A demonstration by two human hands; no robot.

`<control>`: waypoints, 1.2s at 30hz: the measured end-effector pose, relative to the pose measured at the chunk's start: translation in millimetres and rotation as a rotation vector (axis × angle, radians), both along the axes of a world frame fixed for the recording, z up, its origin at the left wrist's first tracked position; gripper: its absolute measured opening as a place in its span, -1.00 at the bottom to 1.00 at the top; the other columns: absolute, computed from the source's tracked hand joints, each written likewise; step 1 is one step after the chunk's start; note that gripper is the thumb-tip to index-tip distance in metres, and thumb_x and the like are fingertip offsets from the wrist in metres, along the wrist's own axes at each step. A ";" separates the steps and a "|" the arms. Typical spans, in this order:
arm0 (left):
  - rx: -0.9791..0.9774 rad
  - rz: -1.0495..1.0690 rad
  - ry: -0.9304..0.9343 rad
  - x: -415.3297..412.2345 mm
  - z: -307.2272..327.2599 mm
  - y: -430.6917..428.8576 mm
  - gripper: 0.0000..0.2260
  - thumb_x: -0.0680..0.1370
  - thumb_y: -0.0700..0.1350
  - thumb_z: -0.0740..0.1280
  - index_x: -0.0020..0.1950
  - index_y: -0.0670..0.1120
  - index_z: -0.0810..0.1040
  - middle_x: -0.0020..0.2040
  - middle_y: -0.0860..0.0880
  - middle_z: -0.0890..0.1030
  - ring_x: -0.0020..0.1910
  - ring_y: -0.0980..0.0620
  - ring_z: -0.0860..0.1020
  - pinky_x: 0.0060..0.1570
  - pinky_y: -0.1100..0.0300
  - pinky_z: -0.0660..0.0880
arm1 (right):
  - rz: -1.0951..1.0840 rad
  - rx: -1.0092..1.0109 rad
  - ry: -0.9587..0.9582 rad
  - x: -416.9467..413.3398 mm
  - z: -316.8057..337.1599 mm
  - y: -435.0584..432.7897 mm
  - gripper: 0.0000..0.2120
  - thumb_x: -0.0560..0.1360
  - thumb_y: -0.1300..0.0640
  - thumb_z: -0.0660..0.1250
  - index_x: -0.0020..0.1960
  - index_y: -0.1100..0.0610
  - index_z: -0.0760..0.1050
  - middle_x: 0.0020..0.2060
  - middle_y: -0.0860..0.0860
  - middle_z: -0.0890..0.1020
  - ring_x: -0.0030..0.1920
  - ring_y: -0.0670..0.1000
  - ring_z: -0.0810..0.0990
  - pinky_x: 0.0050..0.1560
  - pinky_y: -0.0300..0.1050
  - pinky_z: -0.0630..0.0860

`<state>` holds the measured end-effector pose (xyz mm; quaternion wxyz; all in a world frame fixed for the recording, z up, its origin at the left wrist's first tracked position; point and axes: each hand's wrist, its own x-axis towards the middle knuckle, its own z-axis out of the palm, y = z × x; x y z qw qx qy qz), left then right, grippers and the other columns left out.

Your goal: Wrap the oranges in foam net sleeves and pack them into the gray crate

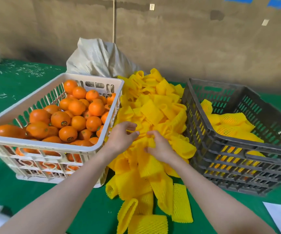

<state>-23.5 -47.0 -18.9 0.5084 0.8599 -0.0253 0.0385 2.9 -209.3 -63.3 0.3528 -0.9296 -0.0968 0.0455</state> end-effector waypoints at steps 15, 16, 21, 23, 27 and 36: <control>0.140 -0.042 -0.334 -14.2 23.6 44.7 -0.71 0.47 -0.27 0.35 0.19 -0.22 0.49 -0.01 -0.16 0.59 -0.02 -0.16 0.54 -0.29 0.27 0.24 | 0.279 -0.096 -0.486 -16.8 91.0 60.9 -0.68 0.53 0.14 0.30 0.26 0.20 0.42 0.18 0.11 0.53 0.22 0.09 0.45 0.15 -0.19 0.29; 0.121 -0.035 -0.335 -15.3 26.6 51.0 -0.76 0.47 -0.27 0.36 0.13 -0.22 0.50 -0.09 -0.12 0.57 -0.08 -0.13 0.53 -0.32 0.26 0.24 | 0.274 -0.121 -0.495 -15.4 91.4 70.7 -0.73 0.55 0.14 0.28 0.19 0.25 0.42 0.10 0.15 0.54 0.14 0.14 0.48 0.05 -0.19 0.29; -0.218 -0.189 -0.007 -5.9 53.2 102.6 -0.96 0.50 -0.25 0.38 -0.08 -0.15 0.55 -0.28 -0.04 0.58 -0.28 0.04 0.55 -0.32 0.22 0.45 | 0.227 -0.069 -0.526 -7.3 93.7 105.6 -0.76 0.58 0.10 0.22 0.11 0.27 0.40 -0.01 0.21 0.56 0.02 0.22 0.51 -0.05 0.03 0.37; -0.444 -0.230 0.185 8.8 63.9 138.7 -0.90 0.54 -0.24 0.27 -0.10 -0.11 0.57 -0.30 -0.03 0.61 -0.35 0.05 0.59 -0.38 0.23 0.51 | 0.242 0.005 -0.506 -3.7 97.6 118.8 -0.80 0.58 0.12 0.22 0.08 0.26 0.41 -0.06 0.21 0.57 0.00 0.22 0.53 -0.09 -0.01 0.35; 0.331 0.020 0.153 67.3 50.8 194.7 -0.87 0.55 -0.28 0.22 -0.09 -0.12 0.54 -0.05 -0.21 0.55 -0.10 -0.19 0.55 -0.30 0.23 0.40 | 0.310 0.022 -0.466 3.2 94.6 146.0 -0.85 0.59 0.12 0.20 0.04 0.22 0.40 -0.16 0.16 0.55 -0.07 0.21 0.54 -0.12 0.05 0.36; 1.257 0.051 0.183 107.9 -17.2 249.3 -0.84 0.50 -0.18 0.32 0.06 -0.06 0.48 0.03 -0.07 0.54 0.17 -0.15 0.45 0.27 -0.10 0.25 | 0.366 0.005 -0.405 23.0 81.3 169.2 -0.82 0.59 0.03 0.17 -0.07 0.13 0.36 -0.27 0.19 0.53 -0.24 0.14 0.52 -0.19 0.18 0.41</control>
